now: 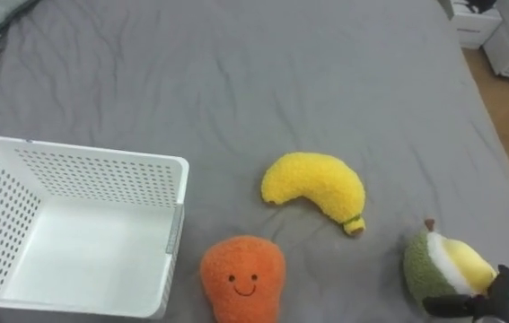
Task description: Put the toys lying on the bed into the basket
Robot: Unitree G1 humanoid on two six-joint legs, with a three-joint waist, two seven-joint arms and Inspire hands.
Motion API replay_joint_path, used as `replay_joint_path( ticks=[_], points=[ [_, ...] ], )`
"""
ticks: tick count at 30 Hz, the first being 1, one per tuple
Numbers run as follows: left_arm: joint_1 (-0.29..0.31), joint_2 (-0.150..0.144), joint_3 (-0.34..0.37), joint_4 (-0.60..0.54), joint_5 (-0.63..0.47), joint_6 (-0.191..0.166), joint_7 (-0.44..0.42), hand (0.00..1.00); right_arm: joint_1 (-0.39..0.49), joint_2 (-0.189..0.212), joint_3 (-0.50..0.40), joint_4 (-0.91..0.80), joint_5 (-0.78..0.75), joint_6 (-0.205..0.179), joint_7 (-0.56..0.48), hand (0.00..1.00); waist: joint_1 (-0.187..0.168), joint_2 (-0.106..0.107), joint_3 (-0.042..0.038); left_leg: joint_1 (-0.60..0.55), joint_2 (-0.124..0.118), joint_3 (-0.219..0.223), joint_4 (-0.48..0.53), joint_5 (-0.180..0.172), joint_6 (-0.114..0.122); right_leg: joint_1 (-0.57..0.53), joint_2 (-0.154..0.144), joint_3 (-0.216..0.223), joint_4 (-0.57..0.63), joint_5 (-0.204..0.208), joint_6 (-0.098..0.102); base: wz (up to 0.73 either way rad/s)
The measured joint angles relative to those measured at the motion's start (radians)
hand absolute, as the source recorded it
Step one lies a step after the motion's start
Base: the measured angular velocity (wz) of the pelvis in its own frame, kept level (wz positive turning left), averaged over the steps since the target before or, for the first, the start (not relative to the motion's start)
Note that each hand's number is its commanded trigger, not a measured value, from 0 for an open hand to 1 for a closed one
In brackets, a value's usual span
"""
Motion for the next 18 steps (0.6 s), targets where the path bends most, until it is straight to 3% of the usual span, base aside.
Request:
replay_joint_path(
  ticks=[11,14,18],
  points=[
    [-0.012,0.011,-0.007,-0.013,-0.073,-0.013,0.000,0.00,-0.049,-0.012,0.001,0.110,-0.091,-0.022,-0.013,0.00,-0.005,0.007,0.0014,-0.014,-0.001,0.002,-0.005,0.003,0.001,-0.018,-0.001,0.000,0.002,0.000,0.000,0.00],
    [-0.020,0.012,-0.012,-0.012,-0.097,-0.015,0.000,0.00,-0.059,-0.013,0.001,0.121,-0.117,-0.023,-0.039,0.00,-0.001,0.005,0.0075,-0.017,-0.001,0.002,-0.006,0.003,0.002,-0.022,0.000,0.001,0.002,0.000,0.000,0.00],
    [-0.047,0.012,-0.048,-0.012,-0.157,-0.019,-0.018,0.00,-0.080,-0.025,0.011,0.122,-0.119,-0.024,-0.092,0.00,0.016,0.016,0.0092,-0.051,-0.003,0.000,-0.001,0.008,0.004,-0.061,-0.004,-0.001,0.018,0.000,0.000,0.00]
  ],
)
